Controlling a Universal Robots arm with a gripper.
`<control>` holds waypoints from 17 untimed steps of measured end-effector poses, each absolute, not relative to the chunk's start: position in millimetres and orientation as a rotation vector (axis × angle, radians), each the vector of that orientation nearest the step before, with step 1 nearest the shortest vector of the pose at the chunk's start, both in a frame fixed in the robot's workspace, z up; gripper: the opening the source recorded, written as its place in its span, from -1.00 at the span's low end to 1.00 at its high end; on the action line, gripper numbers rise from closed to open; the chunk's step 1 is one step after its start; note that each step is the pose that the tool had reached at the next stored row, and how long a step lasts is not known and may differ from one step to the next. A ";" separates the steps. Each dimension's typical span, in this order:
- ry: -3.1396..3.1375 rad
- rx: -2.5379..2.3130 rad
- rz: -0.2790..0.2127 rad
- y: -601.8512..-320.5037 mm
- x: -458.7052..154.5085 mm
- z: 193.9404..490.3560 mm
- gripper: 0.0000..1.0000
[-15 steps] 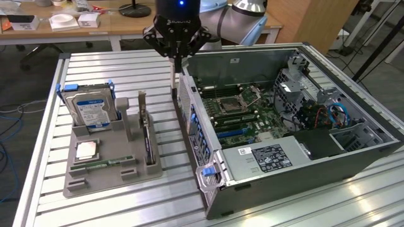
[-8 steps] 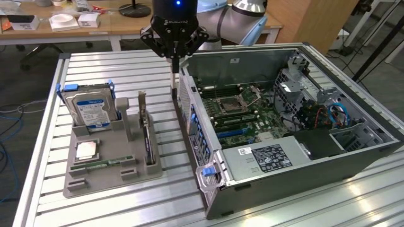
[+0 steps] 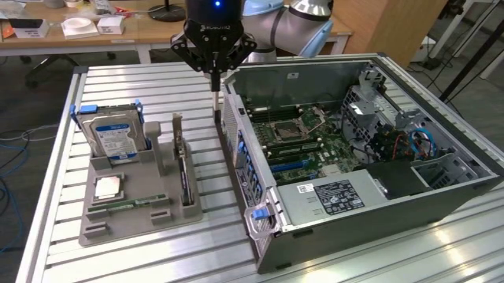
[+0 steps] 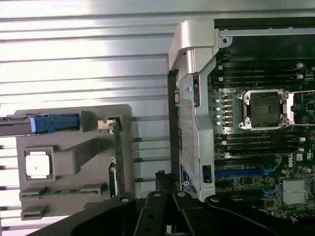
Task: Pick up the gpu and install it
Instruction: 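Reach for the gpu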
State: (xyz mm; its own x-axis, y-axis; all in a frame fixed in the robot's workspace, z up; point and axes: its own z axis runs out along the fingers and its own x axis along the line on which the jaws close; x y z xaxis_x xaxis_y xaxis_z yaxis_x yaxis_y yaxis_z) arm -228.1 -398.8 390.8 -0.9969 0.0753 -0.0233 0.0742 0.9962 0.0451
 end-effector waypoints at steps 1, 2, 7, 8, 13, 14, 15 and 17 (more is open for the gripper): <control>3.114 0.117 0.069 -398.8 -228.9 390.8 -0.79; 3.114 0.117 0.069 -398.8 -229.7 390.8 -0.79; 3.114 0.117 0.069 -398.8 -233.4 390.6 -0.79; 3.114 0.117 0.069 -398.8 -234.2 390.6 -0.79; 3.114 0.117 0.069 -398.8 -237.9 390.5 -0.79; 3.114 0.117 0.069 -398.8 -238.6 390.4 -0.79; 3.114 0.117 0.069 -398.8 -239.3 390.4 -0.79; 3.114 0.117 0.069 -398.8 -240.7 390.3 -0.79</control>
State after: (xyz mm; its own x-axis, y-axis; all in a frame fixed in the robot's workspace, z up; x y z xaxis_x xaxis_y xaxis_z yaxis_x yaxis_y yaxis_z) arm -240.7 -398.8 390.3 -0.9969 0.0752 -0.0233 0.0741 0.9962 0.0451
